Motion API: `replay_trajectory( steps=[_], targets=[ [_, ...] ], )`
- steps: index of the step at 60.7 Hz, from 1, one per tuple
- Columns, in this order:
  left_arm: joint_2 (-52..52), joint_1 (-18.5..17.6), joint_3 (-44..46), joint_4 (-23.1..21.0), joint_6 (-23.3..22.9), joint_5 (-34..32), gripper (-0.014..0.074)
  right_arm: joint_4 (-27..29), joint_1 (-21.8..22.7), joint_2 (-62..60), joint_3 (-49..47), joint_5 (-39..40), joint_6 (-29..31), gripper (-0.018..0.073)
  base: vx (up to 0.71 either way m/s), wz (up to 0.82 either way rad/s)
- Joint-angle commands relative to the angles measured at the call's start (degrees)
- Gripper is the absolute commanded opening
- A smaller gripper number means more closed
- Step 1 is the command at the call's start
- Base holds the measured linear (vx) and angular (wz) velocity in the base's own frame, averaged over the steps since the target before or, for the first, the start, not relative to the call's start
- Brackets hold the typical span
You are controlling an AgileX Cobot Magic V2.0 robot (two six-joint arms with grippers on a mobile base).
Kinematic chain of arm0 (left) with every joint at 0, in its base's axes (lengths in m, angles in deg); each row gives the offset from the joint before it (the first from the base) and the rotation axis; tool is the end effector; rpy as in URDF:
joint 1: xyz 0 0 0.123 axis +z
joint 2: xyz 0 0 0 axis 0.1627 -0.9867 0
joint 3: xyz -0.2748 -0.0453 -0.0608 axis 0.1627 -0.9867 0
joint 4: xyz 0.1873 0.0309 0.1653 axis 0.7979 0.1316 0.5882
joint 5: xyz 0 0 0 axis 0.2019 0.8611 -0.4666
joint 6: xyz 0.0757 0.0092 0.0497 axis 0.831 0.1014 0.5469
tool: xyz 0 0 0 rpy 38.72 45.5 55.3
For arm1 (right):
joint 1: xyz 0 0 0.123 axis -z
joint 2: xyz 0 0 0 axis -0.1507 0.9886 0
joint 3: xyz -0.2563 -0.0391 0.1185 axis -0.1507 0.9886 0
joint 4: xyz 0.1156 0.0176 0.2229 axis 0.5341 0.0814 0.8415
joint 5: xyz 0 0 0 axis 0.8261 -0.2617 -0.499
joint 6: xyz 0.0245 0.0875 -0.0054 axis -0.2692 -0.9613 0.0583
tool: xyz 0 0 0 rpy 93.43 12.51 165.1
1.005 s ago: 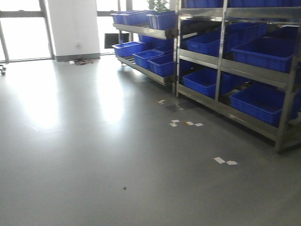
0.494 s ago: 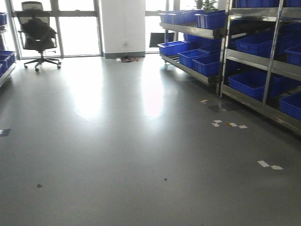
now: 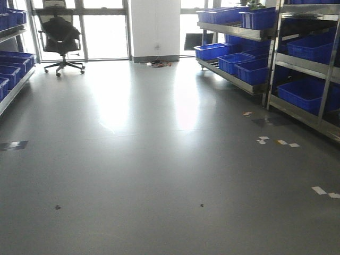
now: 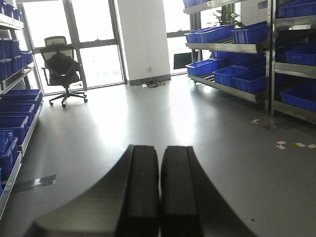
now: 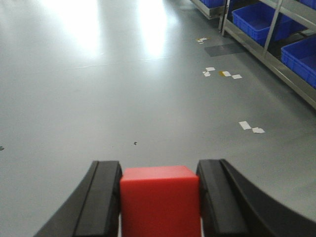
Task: Pick red cube and place on left shelf
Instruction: 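Drive the base toward the shelf rack of blue bins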
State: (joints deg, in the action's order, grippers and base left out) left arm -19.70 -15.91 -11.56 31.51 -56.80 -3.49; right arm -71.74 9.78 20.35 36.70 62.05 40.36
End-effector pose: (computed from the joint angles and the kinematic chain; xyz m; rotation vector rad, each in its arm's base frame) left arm 0.0557 -0.0063 0.2099 0.1487 1.4802 -0.0229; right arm 0.1354 -0.0048 0.3196 0.0841 1.8777 0.0016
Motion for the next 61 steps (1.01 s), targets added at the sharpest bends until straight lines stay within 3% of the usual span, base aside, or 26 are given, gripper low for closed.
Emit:
replay_trajectory(
  steps=[1,30,61],
  targets=[
    [-0.46,-0.35,-1.26,-0.11,0.11,-4.8,0.0106,-0.29,-0.01,-0.38,-1.59,4.59,0.26,0.005,0.21,0.24],
    [-0.46,-0.35,-1.26,-0.11,0.11,-4.8,0.0106,-0.29,-0.01,-0.38,-1.59,4.59,0.26,0.005,0.31,0.29],
    [-0.46,-0.35,-1.26,-0.11,0.11,-4.8,0.0106,-0.29,-0.01,-0.38,-1.59,4.59,0.26,0.005,0.51,0.07]
  ],
)
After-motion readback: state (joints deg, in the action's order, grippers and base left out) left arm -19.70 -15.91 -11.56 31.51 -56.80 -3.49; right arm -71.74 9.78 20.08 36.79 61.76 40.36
